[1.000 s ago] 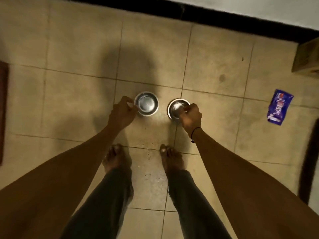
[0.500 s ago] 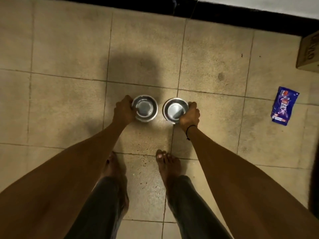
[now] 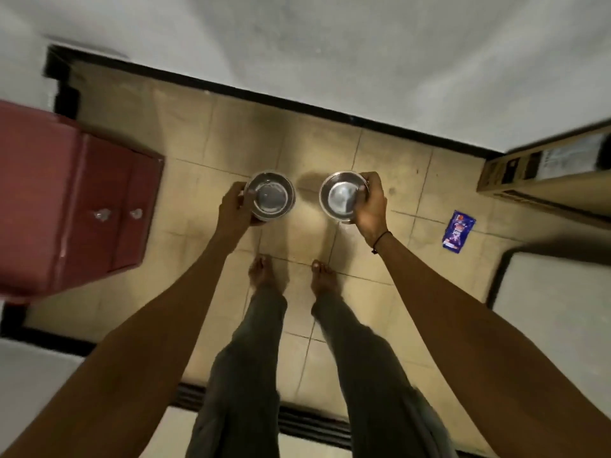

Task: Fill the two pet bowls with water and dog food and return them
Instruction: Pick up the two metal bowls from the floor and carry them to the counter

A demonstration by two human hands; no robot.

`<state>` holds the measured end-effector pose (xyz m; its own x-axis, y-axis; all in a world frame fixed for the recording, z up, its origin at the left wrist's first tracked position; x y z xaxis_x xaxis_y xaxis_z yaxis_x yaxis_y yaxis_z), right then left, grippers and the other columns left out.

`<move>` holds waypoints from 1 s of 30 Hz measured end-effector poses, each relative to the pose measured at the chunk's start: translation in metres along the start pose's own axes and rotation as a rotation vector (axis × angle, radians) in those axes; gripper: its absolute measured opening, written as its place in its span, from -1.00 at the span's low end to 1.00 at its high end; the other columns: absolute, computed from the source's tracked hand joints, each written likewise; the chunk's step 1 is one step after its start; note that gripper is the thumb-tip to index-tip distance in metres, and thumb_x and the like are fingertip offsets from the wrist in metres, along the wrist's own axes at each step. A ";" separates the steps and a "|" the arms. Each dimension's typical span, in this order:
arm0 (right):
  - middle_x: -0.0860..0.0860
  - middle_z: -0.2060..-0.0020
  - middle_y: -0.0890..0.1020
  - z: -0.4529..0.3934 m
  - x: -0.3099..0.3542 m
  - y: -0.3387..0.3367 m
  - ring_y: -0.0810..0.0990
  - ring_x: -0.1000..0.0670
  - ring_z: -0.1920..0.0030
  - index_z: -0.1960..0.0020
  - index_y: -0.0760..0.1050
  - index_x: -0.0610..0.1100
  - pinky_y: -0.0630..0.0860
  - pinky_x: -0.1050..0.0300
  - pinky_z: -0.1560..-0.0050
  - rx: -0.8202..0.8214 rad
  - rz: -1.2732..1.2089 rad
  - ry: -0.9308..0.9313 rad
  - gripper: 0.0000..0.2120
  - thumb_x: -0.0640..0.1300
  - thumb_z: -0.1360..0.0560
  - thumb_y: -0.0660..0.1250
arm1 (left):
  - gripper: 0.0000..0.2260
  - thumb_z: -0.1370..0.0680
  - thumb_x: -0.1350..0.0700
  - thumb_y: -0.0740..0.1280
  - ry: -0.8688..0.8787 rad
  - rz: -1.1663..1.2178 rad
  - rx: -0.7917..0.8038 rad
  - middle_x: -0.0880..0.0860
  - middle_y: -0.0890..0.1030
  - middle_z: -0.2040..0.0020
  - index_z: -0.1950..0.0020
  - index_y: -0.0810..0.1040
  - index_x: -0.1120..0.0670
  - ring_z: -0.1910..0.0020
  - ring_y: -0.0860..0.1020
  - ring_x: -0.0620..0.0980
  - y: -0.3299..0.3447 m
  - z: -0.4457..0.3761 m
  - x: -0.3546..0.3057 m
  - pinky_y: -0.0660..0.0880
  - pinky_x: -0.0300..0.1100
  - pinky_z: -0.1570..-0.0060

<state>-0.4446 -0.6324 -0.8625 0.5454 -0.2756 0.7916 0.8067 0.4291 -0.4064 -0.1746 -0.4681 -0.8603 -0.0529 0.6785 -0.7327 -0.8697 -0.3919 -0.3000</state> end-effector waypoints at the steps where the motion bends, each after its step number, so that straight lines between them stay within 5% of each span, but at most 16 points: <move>1: 0.14 0.08 0.58 0.021 0.046 -0.010 0.55 0.22 0.06 -0.11 0.42 -0.13 0.48 0.28 0.06 0.007 -0.020 -0.030 -0.86 -0.23 -0.69 0.09 | -0.77 -0.74 -0.01 0.25 0.008 0.030 -0.046 0.08 0.67 -0.07 -0.26 0.52 0.12 0.11 0.71 -0.05 -0.023 0.030 -0.027 0.67 -0.19 0.33; 4: 0.10 0.06 0.57 0.087 0.177 -0.032 0.54 0.27 0.05 -0.15 0.45 -0.20 0.46 0.35 0.04 0.049 -0.033 -0.199 -0.85 -0.23 -0.71 0.11 | -0.75 -0.74 -0.06 0.25 0.082 0.138 -0.181 0.11 0.69 -0.09 -0.24 0.57 0.08 0.05 0.72 0.02 -0.094 0.134 -0.111 0.67 -0.14 0.35; 7: 0.10 0.04 0.57 0.150 0.268 -0.030 0.54 0.29 0.02 -0.17 0.47 -0.24 0.44 0.39 -0.01 0.171 -0.001 -0.338 -0.85 -0.27 -0.71 0.14 | -0.82 -0.74 -0.04 0.25 0.153 0.189 -0.298 0.02 0.66 0.10 -0.10 0.58 0.01 0.20 0.69 0.02 -0.147 0.219 -0.158 0.64 -0.10 0.42; 12: 0.12 0.07 0.58 0.258 0.366 -0.001 0.56 0.25 0.05 -0.12 0.50 -0.24 0.45 0.39 0.00 0.359 0.065 -0.507 -0.87 -0.27 -0.71 0.17 | -0.72 -0.75 -0.03 0.24 0.207 0.272 -0.507 0.18 0.65 0.17 -0.12 0.60 0.16 0.34 0.61 0.01 -0.223 0.346 -0.164 0.59 0.01 0.47; 19: 0.17 0.07 0.60 0.431 0.400 0.100 0.58 0.11 0.02 -0.08 0.50 -0.11 0.49 0.26 -0.02 0.683 0.170 -0.730 -0.86 -0.19 -0.72 0.18 | -0.74 -0.74 0.06 0.27 0.130 0.480 -0.875 0.11 0.66 0.15 -0.02 0.64 0.20 0.23 0.58 -0.21 -0.285 0.551 -0.033 0.51 -0.34 0.28; 23: 0.11 0.07 0.59 0.552 0.374 0.173 0.56 0.09 0.04 -0.07 0.50 -0.09 0.49 0.14 -0.03 0.896 0.227 -0.799 -0.87 -0.16 -0.71 0.18 | -0.78 -0.72 0.03 0.30 0.011 0.633 -1.074 0.03 0.70 0.12 0.00 0.67 0.09 0.14 0.62 -0.15 -0.294 0.696 0.088 0.53 -0.27 0.09; 30: -0.09 0.07 0.61 0.784 0.288 0.275 0.56 0.12 0.07 -0.05 0.52 -0.07 0.49 0.22 0.01 1.282 0.324 -0.841 -0.84 -0.10 -0.70 0.18 | -0.77 -0.73 -0.02 0.27 -0.140 0.775 -1.411 0.05 0.70 0.17 -0.08 0.70 0.03 0.28 0.62 -0.07 -0.270 0.940 0.243 0.54 -0.10 0.42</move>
<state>-0.2439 0.0806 -0.3890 0.0188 0.3229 0.9463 -0.2777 0.9109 -0.3053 -0.4142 0.3872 -0.3832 -0.3525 0.0728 -0.9330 0.5031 -0.8259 -0.2546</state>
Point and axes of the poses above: each hand's wrist, its own z-axis away from the middle knuckle, its own y-axis out of the palm, x = y × z, the point moved 10 cm from there along -z, towards the middle knuckle
